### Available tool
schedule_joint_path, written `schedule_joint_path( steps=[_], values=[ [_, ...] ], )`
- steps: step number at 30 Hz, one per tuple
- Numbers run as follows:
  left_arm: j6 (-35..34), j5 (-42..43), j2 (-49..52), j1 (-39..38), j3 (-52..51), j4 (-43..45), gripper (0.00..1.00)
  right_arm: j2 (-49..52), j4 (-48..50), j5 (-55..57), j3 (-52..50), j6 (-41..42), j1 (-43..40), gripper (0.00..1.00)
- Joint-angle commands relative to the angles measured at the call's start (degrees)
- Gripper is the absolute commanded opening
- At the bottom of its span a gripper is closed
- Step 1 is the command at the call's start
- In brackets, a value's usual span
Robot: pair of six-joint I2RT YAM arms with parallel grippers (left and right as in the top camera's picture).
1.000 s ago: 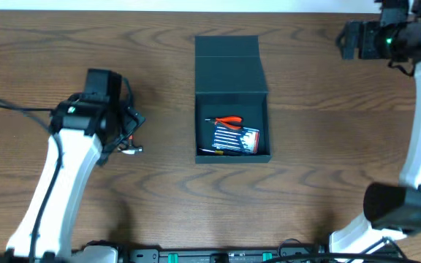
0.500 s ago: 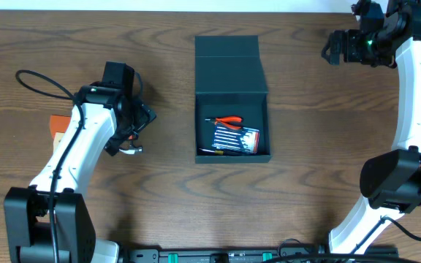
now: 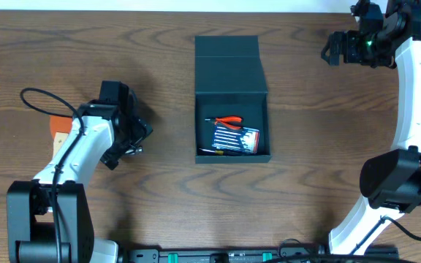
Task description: Pack container
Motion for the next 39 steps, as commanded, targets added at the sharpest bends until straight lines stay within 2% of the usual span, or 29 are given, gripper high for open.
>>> schedule_joint_path(
  steps=[1, 8, 26, 39],
  values=[
    [-0.7, 0.7, 0.7, 0.2, -2.1, 1.6, 0.99, -0.4, -0.3, -0.8, 0.1, -0.6, 0.4, 0.99],
    [-0.7, 1.4, 0.7, 0.2, -4.8, 5.5, 0.99, -0.4, -0.9, -0.8, 0.1, -0.7, 0.4, 0.99],
    [-0.6, 1.3, 1.1, 2.4, -4.8, 7.6, 0.99, -0.4, -2.1, -0.8, 0.1, -1.7, 0.4, 0.99],
    [-0.5, 1.4, 6.9, 2.4, -4.8, 9.0, 0.99, -0.4, -2.2, -0.8, 0.1, -2.1, 0.4, 0.99]
  ],
)
